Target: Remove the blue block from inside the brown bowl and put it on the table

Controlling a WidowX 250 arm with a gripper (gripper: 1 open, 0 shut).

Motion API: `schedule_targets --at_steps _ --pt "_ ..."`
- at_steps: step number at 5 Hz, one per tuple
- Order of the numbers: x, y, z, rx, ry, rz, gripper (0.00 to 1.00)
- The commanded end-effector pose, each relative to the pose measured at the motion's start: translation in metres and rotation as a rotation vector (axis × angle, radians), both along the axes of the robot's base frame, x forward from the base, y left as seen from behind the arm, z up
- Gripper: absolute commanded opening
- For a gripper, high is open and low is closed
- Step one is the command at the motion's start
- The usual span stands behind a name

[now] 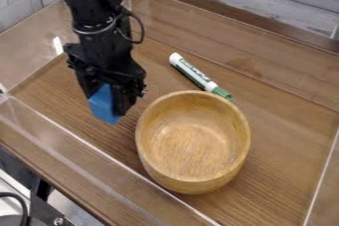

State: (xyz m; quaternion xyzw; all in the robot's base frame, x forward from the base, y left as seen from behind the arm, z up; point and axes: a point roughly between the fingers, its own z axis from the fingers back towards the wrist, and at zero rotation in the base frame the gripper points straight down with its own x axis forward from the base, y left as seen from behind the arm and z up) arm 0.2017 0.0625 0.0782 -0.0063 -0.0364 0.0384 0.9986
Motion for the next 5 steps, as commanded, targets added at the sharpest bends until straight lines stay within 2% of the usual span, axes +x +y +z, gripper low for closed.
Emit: schedule_targets --at_steps 1,3,4,5 --pt "0.006 0.008 0.001 0.024 -0.027 0.011 0.0" --pt "0.007 0.015 -0.012 0.045 -0.025 0.02 0.0" --pt "0.008 0.018 -0.017 0.054 -0.023 0.025 1.0" --pt "0.009 0.021 -0.017 0.058 -0.022 0.044 1.0"
